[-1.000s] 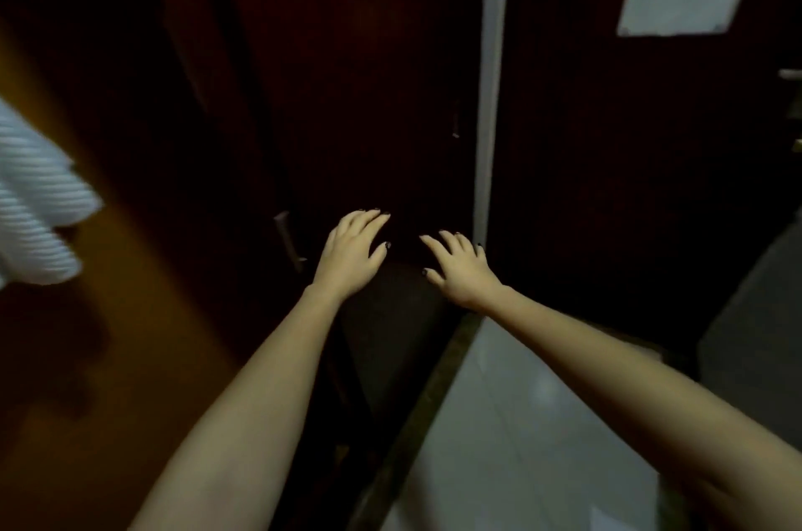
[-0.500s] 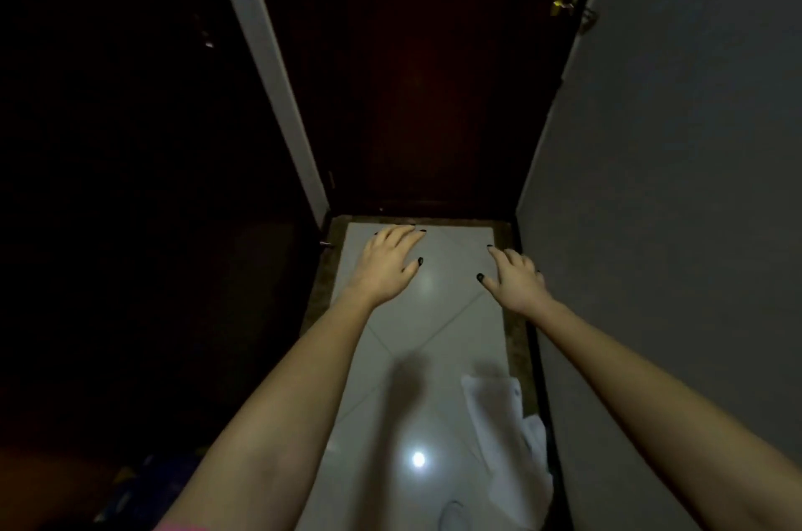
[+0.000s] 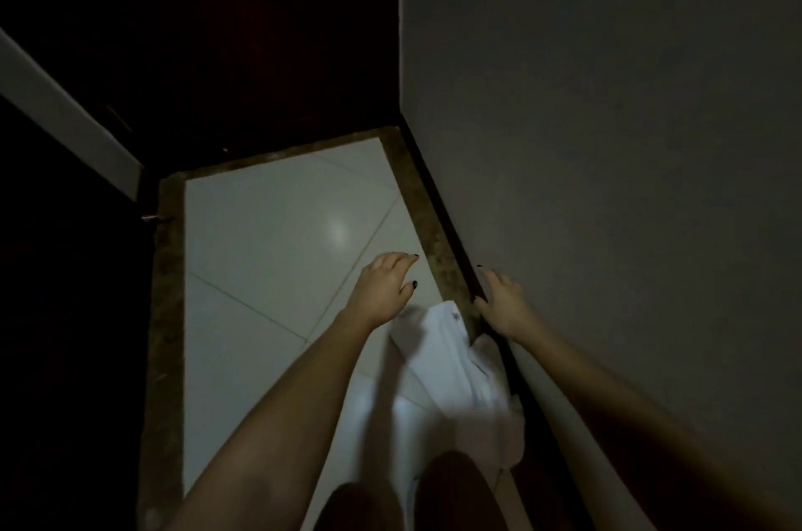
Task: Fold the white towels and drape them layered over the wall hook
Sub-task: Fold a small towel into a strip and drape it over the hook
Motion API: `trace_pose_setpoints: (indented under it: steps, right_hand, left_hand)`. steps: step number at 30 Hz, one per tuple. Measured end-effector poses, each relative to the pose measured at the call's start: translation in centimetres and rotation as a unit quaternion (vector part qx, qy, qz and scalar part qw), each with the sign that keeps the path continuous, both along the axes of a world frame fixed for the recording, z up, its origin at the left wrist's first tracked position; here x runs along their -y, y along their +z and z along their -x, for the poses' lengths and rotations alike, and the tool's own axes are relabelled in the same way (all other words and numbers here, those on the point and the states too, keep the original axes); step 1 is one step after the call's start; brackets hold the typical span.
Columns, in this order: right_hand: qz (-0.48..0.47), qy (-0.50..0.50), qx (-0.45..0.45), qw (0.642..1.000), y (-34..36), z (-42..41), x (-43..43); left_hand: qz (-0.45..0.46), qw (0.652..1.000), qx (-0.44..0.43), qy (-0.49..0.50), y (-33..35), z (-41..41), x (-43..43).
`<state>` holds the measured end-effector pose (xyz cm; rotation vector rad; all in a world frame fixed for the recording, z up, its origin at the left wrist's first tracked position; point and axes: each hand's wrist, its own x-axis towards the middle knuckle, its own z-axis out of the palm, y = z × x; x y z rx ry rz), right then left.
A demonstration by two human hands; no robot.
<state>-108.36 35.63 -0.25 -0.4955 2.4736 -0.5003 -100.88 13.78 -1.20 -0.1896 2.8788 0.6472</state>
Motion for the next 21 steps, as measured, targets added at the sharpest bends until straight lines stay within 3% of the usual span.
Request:
trace_pose_setpoints:
  steps: [3,6,10,16,21]
  right_hand:
    - [-0.008,-0.005,0.011,1.0,-9.0,-0.4,-0.9]
    - [-0.005,-0.02,0.023,1.0,-17.2,-1.5,-2.2]
    - [-0.003,-0.014,0.064,0.998,-27.1,-3.5,-4.4]
    - [-0.04,-0.047,0.062,0.996,-37.8,-6.9,-8.8]
    - [-0.042,-0.094,0.07,0.992,-42.5,-9.2,-11.5]
  left_hand:
    - [0.01,0.999,0.032,-0.011,-9.8,-0.6,-0.6]
    - [0.031,0.994,0.062,-0.083,-18.3,-1.5,-1.7]
    - [-0.034,0.991,0.097,-0.087,-27.7,-2.1,-4.0]
    - [-0.134,0.976,0.154,-0.077,-37.6,-2.9,-8.6]
    - [-0.12,0.967,0.212,-0.079,-42.7,-3.7,-11.5]
